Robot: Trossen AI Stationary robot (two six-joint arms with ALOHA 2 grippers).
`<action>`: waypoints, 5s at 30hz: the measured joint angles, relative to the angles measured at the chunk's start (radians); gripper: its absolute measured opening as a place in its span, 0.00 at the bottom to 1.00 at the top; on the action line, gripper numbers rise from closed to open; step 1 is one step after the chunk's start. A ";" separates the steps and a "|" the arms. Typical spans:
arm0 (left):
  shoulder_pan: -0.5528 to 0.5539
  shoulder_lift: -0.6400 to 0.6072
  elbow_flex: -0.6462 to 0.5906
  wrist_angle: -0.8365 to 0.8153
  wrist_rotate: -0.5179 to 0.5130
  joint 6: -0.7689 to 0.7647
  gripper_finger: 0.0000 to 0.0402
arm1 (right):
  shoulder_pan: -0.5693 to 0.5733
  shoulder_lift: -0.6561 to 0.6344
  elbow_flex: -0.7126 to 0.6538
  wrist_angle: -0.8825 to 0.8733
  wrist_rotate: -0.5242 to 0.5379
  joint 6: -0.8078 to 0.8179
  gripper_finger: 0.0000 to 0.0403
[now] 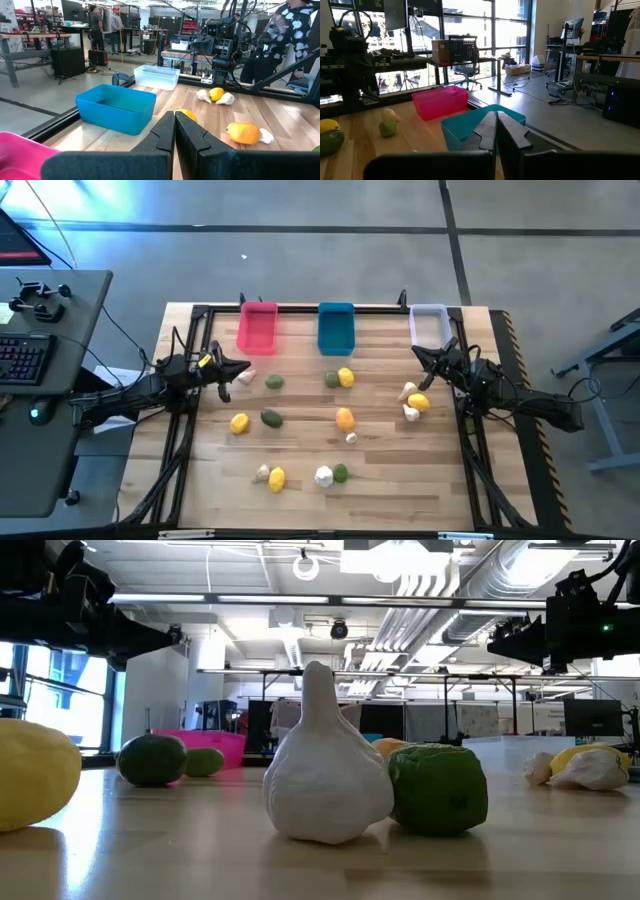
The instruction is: Sort produce into baskets
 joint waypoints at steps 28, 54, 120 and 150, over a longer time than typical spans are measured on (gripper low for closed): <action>0.000 0.001 0.000 0.027 0.000 -0.034 0.00 | 0.000 0.000 0.000 0.000 0.000 0.000 0.00; -0.001 0.007 0.000 0.052 -0.034 -0.369 0.00 | 0.000 0.000 0.000 0.000 0.000 0.000 0.00; -0.095 1.746 1.004 0.133 0.036 -0.249 0.35 | 0.000 0.000 0.000 -0.001 0.000 0.000 0.00; -0.158 2.220 1.765 -0.645 -0.118 0.718 0.67 | 0.000 0.001 0.000 -0.019 -0.002 0.000 0.00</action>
